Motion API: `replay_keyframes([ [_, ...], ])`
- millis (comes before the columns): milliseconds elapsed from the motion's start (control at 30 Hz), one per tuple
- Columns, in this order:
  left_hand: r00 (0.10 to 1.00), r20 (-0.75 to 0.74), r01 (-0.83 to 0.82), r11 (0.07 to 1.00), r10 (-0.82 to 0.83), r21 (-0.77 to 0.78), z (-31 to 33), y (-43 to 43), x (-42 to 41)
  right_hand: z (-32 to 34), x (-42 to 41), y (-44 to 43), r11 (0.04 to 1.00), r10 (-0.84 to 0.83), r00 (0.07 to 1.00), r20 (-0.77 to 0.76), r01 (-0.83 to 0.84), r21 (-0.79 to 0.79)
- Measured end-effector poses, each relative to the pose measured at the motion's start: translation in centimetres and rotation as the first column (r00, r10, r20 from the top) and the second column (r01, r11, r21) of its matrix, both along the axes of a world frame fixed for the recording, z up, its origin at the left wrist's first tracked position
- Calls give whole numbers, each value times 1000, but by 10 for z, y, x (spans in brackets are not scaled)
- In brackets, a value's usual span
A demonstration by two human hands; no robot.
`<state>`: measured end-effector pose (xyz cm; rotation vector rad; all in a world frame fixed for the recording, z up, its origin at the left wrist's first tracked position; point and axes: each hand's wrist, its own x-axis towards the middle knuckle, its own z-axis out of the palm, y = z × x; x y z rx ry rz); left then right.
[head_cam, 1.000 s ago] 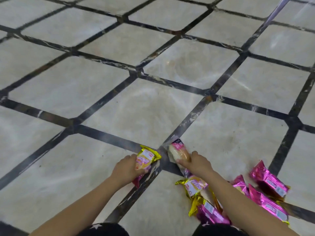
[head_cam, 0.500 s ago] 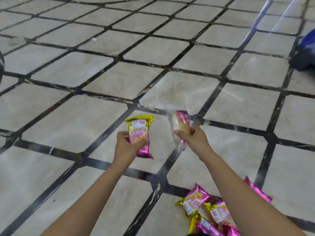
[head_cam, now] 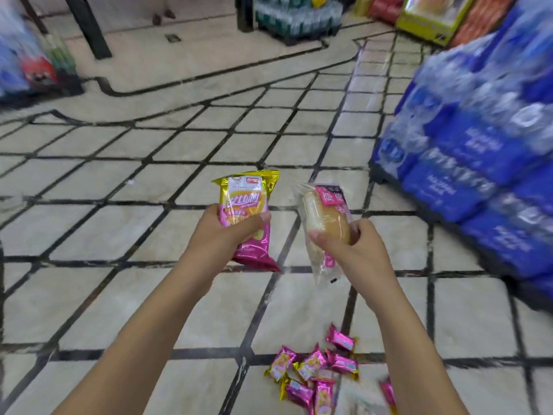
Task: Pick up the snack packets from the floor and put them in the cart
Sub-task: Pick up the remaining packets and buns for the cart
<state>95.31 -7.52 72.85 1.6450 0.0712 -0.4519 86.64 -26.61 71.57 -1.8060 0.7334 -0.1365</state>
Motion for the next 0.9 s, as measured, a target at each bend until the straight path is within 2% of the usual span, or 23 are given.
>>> replay_keyframes([
  [167, 993, 44, 105, 994, -105, 5, 136, -46, -33, 130, -56, -33, 995, -91, 995, 50, 92, -26],
  [300, 987, -13, 158, 987, -158, -34, 188, -69, -71, 186, -101, -49, 987, -152, 988, 40, 154, -56],
  [433, 968, -76, 235, 969, -240, -70, 198, -74, -102, 201, -143, -55, 977, -205, 979, 11, 205, -62],
  [667, 918, -99, 386, 922, -385, -2, 194, -79, -123, 191, -187, -47, 962, -274, 961, -50, 273, -11],
  [900, 844, -117, 530, 847, -524, 31, 185, -77, -116, 177, -209, -13, 888, -456, 888, -62, 459, 32],
])
